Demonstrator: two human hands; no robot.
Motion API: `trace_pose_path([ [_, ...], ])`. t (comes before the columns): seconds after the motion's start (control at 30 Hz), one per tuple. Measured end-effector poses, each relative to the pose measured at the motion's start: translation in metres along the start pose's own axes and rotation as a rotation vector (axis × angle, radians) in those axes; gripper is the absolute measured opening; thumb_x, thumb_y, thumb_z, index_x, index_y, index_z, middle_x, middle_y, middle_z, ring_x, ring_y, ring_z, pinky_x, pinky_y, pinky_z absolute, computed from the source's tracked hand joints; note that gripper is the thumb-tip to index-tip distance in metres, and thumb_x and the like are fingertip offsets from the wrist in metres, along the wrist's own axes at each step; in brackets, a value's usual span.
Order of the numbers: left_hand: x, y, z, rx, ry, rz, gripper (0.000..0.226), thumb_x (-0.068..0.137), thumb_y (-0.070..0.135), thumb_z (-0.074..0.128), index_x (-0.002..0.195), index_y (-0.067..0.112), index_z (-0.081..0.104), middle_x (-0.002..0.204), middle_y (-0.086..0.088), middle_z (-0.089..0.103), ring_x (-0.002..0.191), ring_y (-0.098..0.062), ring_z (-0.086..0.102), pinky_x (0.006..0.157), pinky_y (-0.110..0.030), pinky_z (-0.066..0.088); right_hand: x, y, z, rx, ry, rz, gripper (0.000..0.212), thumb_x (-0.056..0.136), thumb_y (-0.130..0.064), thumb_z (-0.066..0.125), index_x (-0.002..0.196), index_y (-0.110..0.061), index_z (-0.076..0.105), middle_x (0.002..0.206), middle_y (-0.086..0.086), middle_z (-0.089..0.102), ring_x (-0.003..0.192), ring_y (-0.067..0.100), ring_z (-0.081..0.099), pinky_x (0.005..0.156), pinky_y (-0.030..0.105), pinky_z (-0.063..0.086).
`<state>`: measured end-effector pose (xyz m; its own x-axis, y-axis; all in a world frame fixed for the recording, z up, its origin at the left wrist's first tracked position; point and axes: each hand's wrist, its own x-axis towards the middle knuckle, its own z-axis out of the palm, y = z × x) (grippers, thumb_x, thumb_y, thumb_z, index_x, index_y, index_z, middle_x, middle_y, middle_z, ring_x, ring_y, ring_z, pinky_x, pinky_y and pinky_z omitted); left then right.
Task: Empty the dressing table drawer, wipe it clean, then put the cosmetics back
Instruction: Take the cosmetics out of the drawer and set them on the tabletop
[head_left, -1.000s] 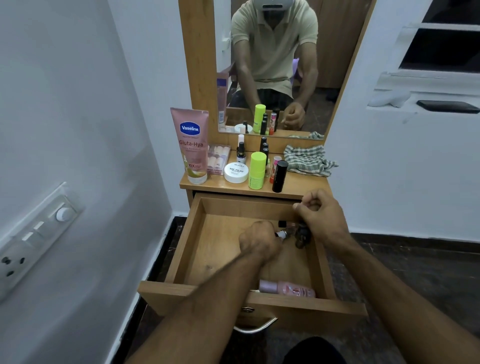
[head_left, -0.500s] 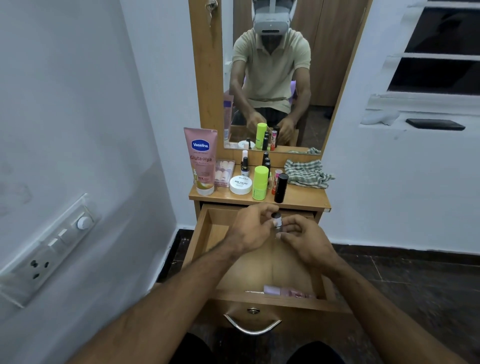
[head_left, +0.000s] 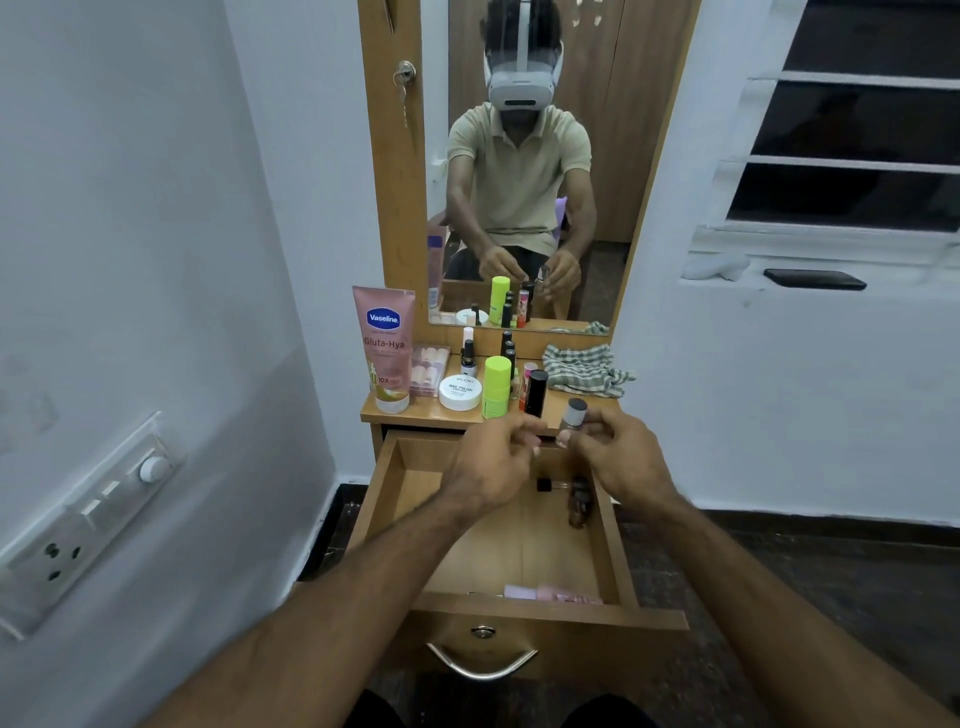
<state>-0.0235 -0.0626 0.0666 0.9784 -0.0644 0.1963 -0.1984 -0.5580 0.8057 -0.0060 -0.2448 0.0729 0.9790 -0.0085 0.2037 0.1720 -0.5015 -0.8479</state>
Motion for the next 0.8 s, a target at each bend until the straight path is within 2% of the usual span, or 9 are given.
trace_pose_path([
  [0.07, -0.001, -0.007, 0.002, 0.063, -0.048, -0.045, 0.029, 0.094, 0.019, 0.065, 0.119, 0.033, 0.069, 0.098, 0.019, 0.071, 0.085, 0.002, 0.064, 0.079, -0.030, 0.059, 0.013, 0.003, -0.003, -0.034, 0.033, 0.014, 0.014, 0.087, -0.027, 0.078, 0.100, -0.028, 0.072, 0.093, -0.011, 0.072, 0.090, 0.005, 0.067, 0.067, 0.015, 0.048],
  [0.17, -0.001, -0.021, 0.005, 0.142, -0.081, -0.098, 0.023, 0.093, 0.023, 0.066, 0.111, 0.038, 0.068, 0.094, 0.023, 0.067, 0.086, 0.005, 0.061, 0.078, -0.028, 0.057, 0.031, 0.010, -0.001, -0.081, 0.031, 0.076, 0.021, 0.088, -0.026, 0.076, 0.109, -0.023, 0.074, 0.100, -0.009, 0.074, 0.098, 0.014, 0.068, 0.088, 0.034, 0.055],
  [0.23, 0.002, -0.030, 0.008, 0.159, -0.105, -0.115, 0.024, 0.093, 0.021, 0.064, 0.108, 0.040, 0.068, 0.093, 0.025, 0.065, 0.089, 0.004, 0.061, 0.081, -0.030, 0.057, 0.044, 0.015, 0.004, -0.138, 0.000, 0.086, 0.018, 0.090, -0.027, 0.073, 0.108, -0.026, 0.072, 0.101, -0.010, 0.074, 0.100, 0.015, 0.066, 0.097, 0.044, 0.051],
  [0.3, 0.005, -0.035, 0.009, 0.179, -0.130, -0.120, 0.028, 0.093, 0.016, 0.060, 0.109, 0.037, 0.070, 0.094, 0.025, 0.066, 0.093, 0.001, 0.062, 0.085, -0.032, 0.057, 0.055, 0.017, 0.008, -0.201, -0.033, 0.075, 0.016, 0.093, -0.028, 0.070, 0.108, -0.029, 0.070, 0.102, -0.014, 0.072, 0.102, 0.015, 0.064, 0.103, 0.048, 0.045],
  [0.4, 0.012, -0.044, 0.009, 0.197, -0.146, -0.140, 0.033, 0.092, 0.010, 0.057, 0.108, 0.035, 0.071, 0.096, 0.024, 0.066, 0.098, -0.002, 0.063, 0.090, -0.035, 0.057, 0.067, 0.021, 0.016, -0.222, -0.064, 0.086, 0.021, 0.095, -0.027, 0.067, 0.115, -0.031, 0.068, 0.101, -0.019, 0.068, 0.105, 0.013, 0.062, 0.107, 0.048, 0.041],
  [0.5, 0.020, -0.051, 0.008, 0.195, -0.154, -0.152, 0.034, 0.092, 0.008, 0.056, 0.107, 0.034, 0.072, 0.097, 0.023, 0.067, 0.099, -0.002, 0.063, 0.093, -0.036, 0.056, 0.074, 0.025, 0.023, -0.189, -0.054, 0.075, 0.018, 0.096, -0.025, 0.064, 0.111, -0.033, 0.067, 0.101, -0.021, 0.068, 0.107, 0.011, 0.063, 0.106, 0.047, 0.043],
  [0.67, 0.022, -0.057, 0.015, 0.185, -0.179, -0.166, 0.028, 0.094, 0.015, 0.057, 0.109, 0.033, 0.072, 0.105, 0.019, 0.070, 0.102, -0.006, 0.065, 0.094, -0.036, 0.055, 0.080, 0.022, 0.030, -0.141, -0.047, 0.050, 0.027, 0.096, -0.024, 0.064, 0.122, -0.030, 0.068, 0.116, -0.016, 0.072, 0.112, 0.009, 0.063, 0.102, 0.042, 0.049],
  [0.8, 0.019, -0.056, 0.021, 0.196, -0.191, -0.170, 0.029, 0.093, 0.016, 0.057, 0.111, 0.034, 0.072, 0.106, 0.019, 0.070, 0.103, -0.006, 0.064, 0.094, -0.034, 0.055, 0.078, 0.023, 0.031, -0.107, -0.074, 0.017, 0.031, 0.099, -0.013, 0.059, 0.127, -0.024, 0.066, 0.124, -0.010, 0.070, 0.118, 0.010, 0.061, 0.106, 0.038, 0.047],
])
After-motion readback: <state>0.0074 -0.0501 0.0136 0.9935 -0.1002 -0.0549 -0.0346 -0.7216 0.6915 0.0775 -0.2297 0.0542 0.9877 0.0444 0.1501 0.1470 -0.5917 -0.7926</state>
